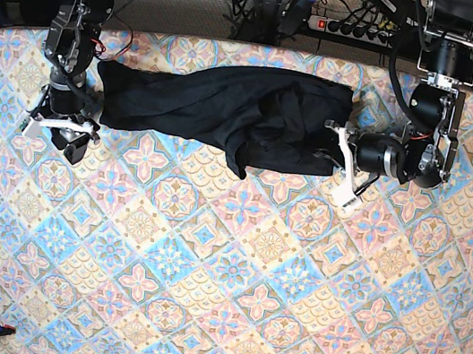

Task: Layout the t-shirt on the table in an organized manner, then fold the t-shirt properly
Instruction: 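Grasp the strip's shoulder end with the left gripper and fold it toward the middle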

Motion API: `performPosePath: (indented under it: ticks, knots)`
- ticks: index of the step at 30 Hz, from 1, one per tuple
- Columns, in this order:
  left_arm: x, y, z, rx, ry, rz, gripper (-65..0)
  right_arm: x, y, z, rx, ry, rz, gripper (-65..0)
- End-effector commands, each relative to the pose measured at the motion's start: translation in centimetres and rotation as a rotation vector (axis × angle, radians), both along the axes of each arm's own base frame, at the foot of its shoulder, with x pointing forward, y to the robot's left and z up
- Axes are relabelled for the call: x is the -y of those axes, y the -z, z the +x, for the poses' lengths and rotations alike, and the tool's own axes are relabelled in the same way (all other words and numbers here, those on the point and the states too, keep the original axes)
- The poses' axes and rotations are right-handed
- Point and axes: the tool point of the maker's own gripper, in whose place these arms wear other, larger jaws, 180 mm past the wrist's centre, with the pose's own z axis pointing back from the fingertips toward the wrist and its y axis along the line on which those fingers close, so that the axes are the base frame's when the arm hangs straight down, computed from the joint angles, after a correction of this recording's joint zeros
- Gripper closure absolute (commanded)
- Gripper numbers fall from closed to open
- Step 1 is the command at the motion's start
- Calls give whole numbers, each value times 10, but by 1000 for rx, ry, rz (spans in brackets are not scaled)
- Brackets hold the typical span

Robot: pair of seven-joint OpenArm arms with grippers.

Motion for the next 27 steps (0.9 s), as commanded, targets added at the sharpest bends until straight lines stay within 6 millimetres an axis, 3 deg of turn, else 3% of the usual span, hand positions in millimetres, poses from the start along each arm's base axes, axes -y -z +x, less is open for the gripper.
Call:
performPosePath:
  ticks: [1,5,8,16,24,27]
  knots:
    - [1,-13,10,47,-1,-20,-11,4,-17,8,54,1,-17,-265]
    - [10,-21,14,93,11,-4,0,4,-17,8,54,1,-17,-265]
    - [25,-14,15,111,60,62,0,4,-17,8,54,1,-17,-265]
    - [97,-2,4,177,271,156,0,4,-17,8,54,1,-17,-264]
    - [153,-23,-9,209,373,32,0,5,-17,8,55,2,-18,-264]
    - [166,-47,-6,217,358,-113,0,5,-17,8,55,2,-18,-264]
